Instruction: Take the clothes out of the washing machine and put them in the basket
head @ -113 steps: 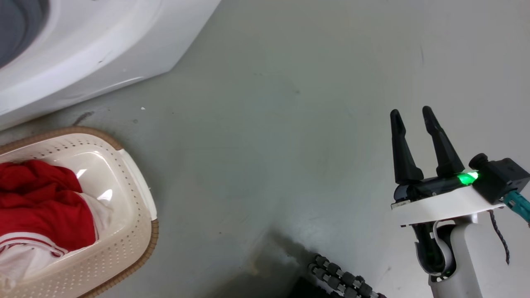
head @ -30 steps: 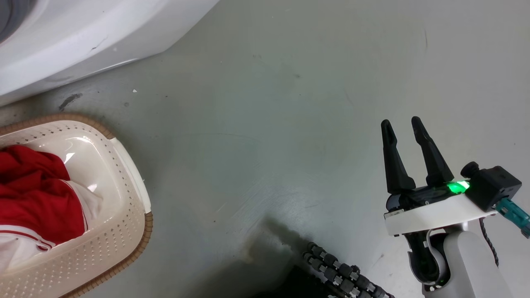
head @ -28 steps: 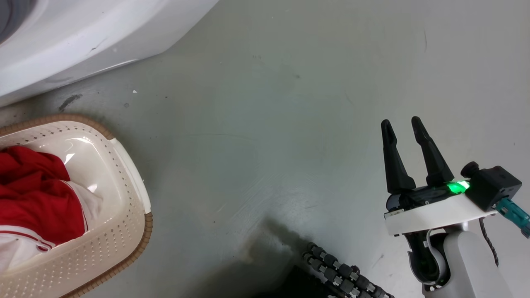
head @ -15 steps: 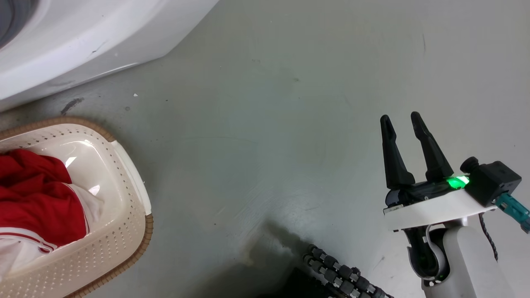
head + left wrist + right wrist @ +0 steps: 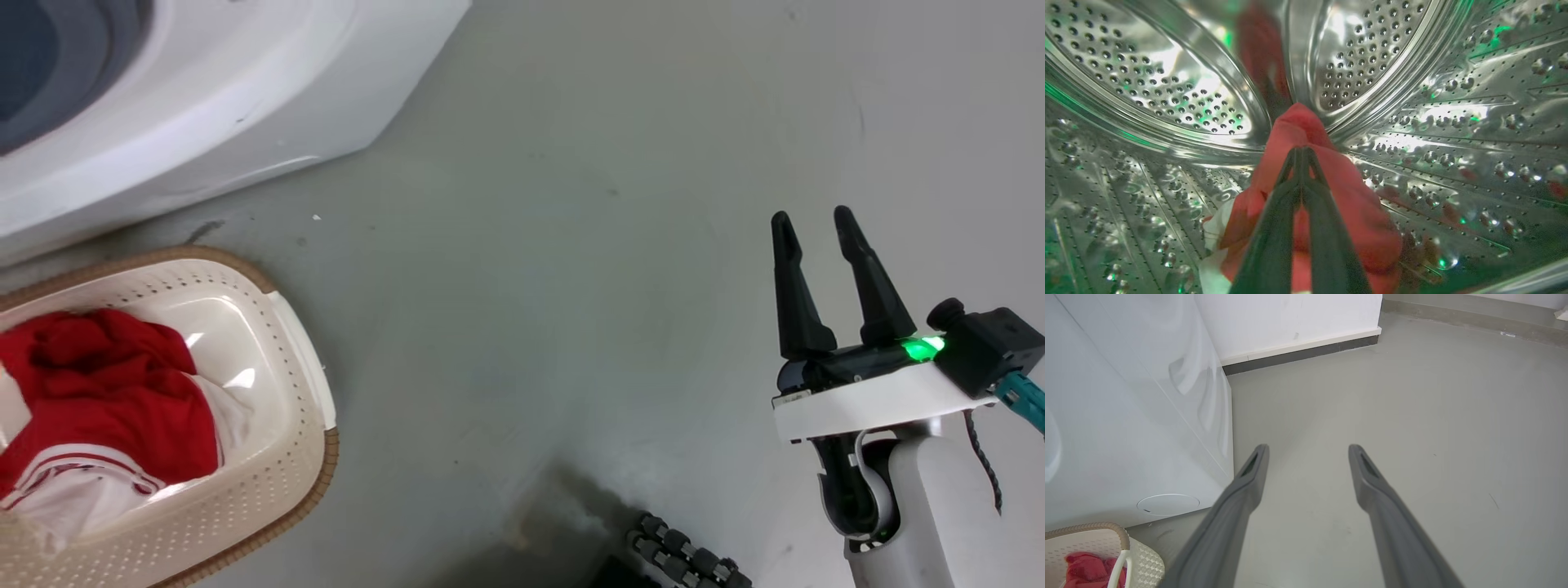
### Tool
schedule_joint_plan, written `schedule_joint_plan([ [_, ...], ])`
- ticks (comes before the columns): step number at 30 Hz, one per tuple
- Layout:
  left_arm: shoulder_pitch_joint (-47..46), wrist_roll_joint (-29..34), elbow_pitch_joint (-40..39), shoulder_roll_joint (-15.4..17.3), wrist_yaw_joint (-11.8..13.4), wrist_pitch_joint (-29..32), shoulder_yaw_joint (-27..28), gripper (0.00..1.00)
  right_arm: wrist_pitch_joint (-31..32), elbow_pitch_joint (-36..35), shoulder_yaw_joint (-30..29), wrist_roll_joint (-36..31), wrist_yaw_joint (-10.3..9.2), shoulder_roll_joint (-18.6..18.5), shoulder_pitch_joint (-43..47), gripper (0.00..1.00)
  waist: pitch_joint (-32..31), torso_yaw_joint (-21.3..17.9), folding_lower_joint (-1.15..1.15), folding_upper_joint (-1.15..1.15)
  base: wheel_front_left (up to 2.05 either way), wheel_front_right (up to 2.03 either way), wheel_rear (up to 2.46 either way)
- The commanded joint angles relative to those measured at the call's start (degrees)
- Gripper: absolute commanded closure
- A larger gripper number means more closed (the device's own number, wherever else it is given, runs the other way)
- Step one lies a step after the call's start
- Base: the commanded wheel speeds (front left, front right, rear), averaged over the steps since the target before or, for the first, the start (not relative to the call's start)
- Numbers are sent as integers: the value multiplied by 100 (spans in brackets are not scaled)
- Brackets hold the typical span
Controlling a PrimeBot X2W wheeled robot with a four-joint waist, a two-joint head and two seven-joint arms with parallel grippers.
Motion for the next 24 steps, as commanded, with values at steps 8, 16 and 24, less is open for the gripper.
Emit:
schedule_joint_plan([
  [8,1063,-256,-222,-245,-23,-984,132,100,-10,13,-239,-261,-4,-1,218,0,-685,355,0,0,0,0,0],
  [16,2136,-428,-801,-581,112,-1394,136,100,-10,49,-382,-470,-4,-1,427,0,-1357,623,0,0,0,0,0],
  [24,3407,-540,-1873,-818,414,-1484,156,100,32,86,-510,-653,-4,-3,666,0,-2051,859,0,0,0,0,0],
])
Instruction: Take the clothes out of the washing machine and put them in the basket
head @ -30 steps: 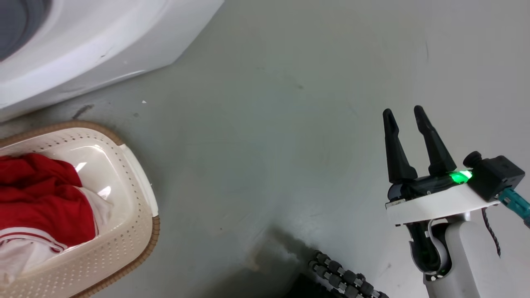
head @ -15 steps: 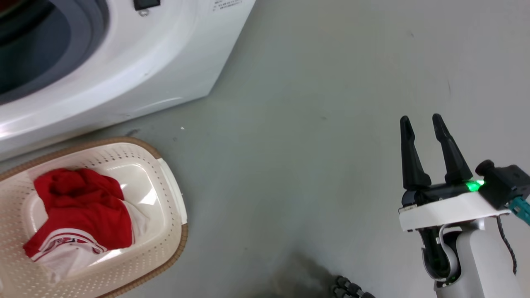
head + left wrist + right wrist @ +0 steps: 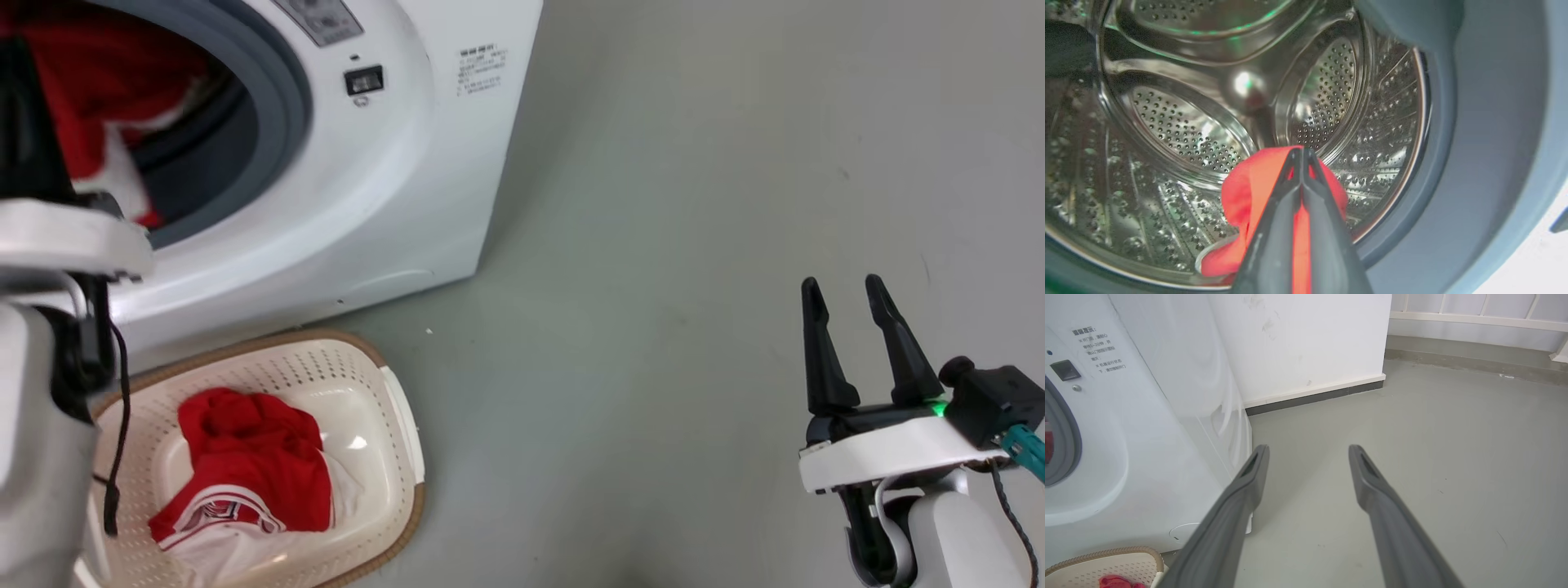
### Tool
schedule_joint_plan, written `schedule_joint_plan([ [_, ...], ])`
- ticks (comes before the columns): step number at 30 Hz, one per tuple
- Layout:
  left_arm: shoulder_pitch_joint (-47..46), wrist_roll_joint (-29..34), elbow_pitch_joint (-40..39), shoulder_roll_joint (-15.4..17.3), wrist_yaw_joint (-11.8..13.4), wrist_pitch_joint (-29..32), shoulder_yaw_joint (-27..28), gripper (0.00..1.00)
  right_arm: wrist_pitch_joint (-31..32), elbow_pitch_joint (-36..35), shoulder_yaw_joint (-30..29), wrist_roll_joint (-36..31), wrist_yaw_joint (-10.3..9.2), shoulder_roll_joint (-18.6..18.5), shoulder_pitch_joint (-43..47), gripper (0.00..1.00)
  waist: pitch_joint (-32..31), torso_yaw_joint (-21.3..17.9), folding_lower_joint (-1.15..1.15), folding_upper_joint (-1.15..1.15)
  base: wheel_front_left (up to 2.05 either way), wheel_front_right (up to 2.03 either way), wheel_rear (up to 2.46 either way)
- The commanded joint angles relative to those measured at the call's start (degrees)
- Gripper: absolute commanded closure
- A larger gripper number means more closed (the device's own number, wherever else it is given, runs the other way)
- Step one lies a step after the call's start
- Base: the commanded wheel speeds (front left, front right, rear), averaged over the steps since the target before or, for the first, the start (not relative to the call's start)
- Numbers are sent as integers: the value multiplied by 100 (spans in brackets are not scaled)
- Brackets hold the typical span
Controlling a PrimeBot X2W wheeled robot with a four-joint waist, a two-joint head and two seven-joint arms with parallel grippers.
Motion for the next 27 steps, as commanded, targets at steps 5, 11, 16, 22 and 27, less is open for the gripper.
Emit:
schedule_joint_plan([
  [5,877,2,-956,-145,274,-17,-31,100,152,-118,-177,-171,-4,-3,231,0,-605,380,1,0,0,0,0],
  [11,1693,17,-1861,-297,546,63,-156,100,354,-357,-367,-331,-4,-4,444,0,-924,709,1,0,0,0,0],
  [16,2242,-7,-2285,-452,734,137,-285,100,518,-556,-478,-454,-4,-3,580,0,-1080,945,1,0,0,0,0],
  [22,3036,-166,-2329,-791,895,187,-550,100,737,-852,-553,-589,-4,-4,735,0,-1210,1237,1,0,0,0,0],
  [27,3535,-425,-1863,-1148,817,85,-755,100,882,-1058,-583,-633,-4,-3,829,0,-1235,1375,1,0,0,0,0],
])
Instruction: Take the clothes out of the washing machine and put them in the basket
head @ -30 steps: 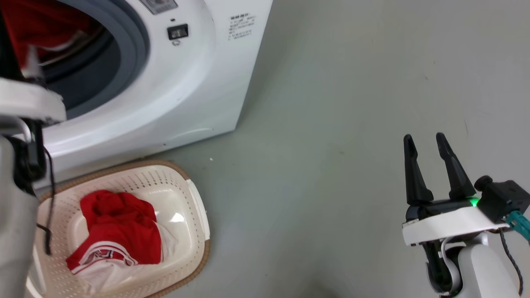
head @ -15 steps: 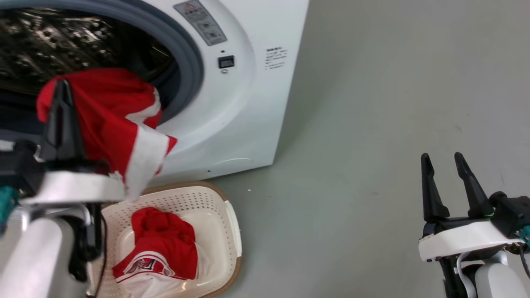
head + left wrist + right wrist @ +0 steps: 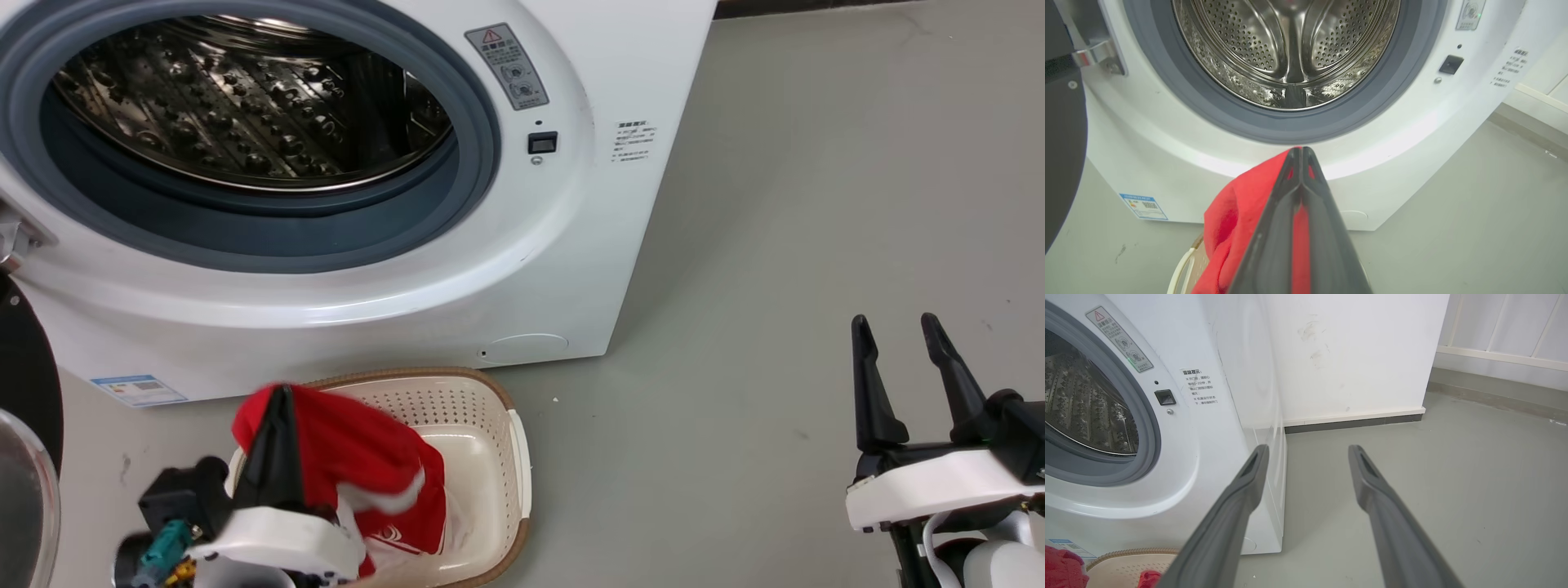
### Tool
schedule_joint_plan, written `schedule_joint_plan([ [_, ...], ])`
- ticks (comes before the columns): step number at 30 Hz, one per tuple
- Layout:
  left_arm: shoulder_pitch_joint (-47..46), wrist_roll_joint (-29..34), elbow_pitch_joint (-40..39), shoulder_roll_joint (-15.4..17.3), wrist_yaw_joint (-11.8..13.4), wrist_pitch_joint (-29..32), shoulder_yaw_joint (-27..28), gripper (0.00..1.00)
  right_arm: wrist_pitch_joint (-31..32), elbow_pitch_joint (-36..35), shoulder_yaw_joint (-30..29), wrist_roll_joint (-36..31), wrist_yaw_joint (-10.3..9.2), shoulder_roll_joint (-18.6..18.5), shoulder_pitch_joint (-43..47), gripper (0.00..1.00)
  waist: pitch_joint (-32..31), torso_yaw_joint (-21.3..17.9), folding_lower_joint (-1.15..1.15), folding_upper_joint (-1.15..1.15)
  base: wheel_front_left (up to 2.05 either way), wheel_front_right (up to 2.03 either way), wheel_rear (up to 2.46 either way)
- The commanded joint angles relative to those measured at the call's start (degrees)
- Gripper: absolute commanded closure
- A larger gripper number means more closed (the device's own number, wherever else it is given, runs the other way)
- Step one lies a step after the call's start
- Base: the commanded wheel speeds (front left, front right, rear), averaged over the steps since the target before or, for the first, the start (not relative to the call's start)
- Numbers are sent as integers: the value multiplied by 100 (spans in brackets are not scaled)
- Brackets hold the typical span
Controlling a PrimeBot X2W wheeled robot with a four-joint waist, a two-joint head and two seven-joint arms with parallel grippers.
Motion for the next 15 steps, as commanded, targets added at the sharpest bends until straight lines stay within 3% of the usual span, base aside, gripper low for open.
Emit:
schedule_joint_plan([
  [1,53,-53,128,-53,-66,-68,-8,100,35,-72,-11,-27,-4,-1,60,0,10,43,1,0,0,0,0],
  [8,-170,-273,1263,-411,-428,-258,-55,100,165,-337,29,-72,-4,-1,-55,0,391,49,1,0,0,0,0],
  [15,-930,-136,2308,-551,-758,-334,50,100,136,-449,67,-16,-4,0,-293,0,1113,-136,1,0,0,0,0],
])
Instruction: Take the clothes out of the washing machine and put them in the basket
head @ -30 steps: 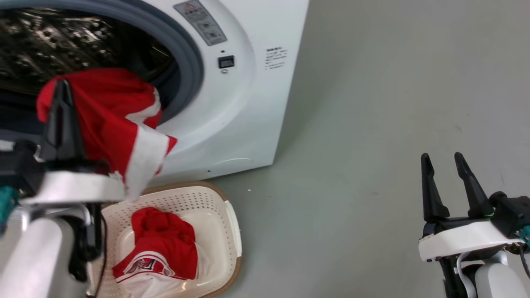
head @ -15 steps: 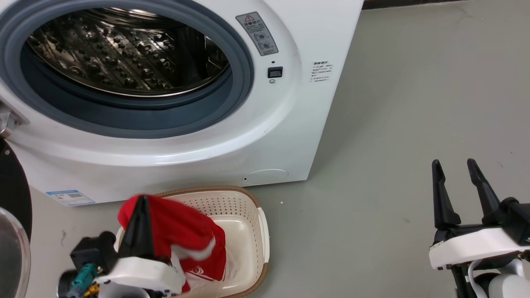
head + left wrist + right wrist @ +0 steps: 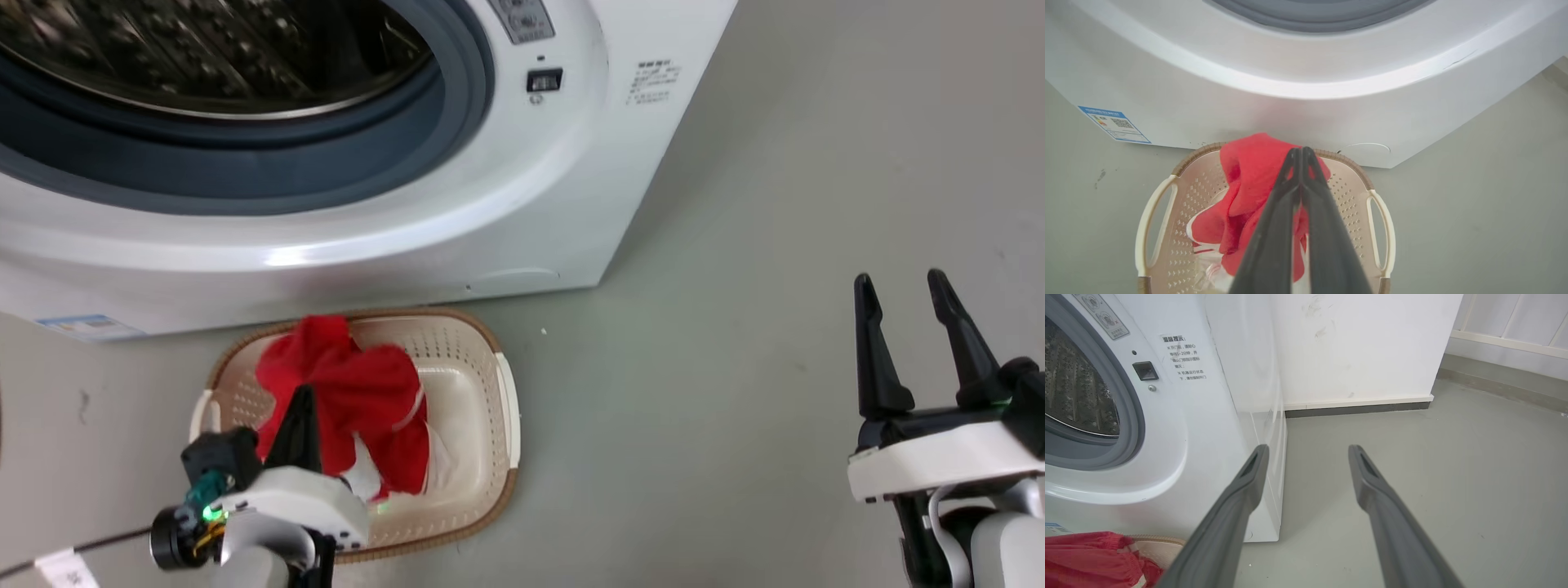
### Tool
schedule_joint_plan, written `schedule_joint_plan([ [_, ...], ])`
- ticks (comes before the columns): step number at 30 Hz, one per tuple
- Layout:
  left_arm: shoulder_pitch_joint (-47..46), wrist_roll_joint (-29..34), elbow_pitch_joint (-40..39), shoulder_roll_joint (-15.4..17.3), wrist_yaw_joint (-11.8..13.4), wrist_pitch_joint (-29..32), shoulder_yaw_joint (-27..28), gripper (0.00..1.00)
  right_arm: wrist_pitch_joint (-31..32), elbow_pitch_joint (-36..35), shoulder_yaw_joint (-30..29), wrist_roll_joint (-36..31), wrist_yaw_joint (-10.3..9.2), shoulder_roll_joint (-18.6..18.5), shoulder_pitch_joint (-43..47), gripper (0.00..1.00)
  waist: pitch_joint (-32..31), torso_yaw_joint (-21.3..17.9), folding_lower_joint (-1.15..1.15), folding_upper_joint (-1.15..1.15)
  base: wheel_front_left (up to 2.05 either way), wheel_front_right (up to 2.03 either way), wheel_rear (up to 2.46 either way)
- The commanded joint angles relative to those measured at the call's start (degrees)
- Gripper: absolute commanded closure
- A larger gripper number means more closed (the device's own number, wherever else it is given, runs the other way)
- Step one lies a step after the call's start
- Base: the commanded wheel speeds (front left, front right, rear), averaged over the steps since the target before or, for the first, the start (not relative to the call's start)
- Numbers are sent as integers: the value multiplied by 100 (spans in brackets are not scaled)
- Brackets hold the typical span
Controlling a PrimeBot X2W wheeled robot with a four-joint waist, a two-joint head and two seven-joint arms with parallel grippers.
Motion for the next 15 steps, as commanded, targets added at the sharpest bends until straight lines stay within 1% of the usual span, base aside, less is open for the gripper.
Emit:
schedule_joint_plan([
  [1,-229,52,179,-24,-75,-36,37,100,-42,-19,13,33,-4,-1,-135,0,382,-140,0,0,0,0,0],
  [6,-751,169,993,-142,-295,-45,138,100,-145,48,59,84,-4,-1,-330,0,813,-289,0,0,0,0,0],
  [11,-1107,260,1933,-259,-532,-36,274,100,-232,106,88,102,-4,0,-500,0,1174,-406,0,0,0,0,0],
  [15,-1286,339,2693,-293,-689,-37,339,100,-297,136,153,117,-4,-1,-653,0,1434,-511,0,0,0,0,0],
])
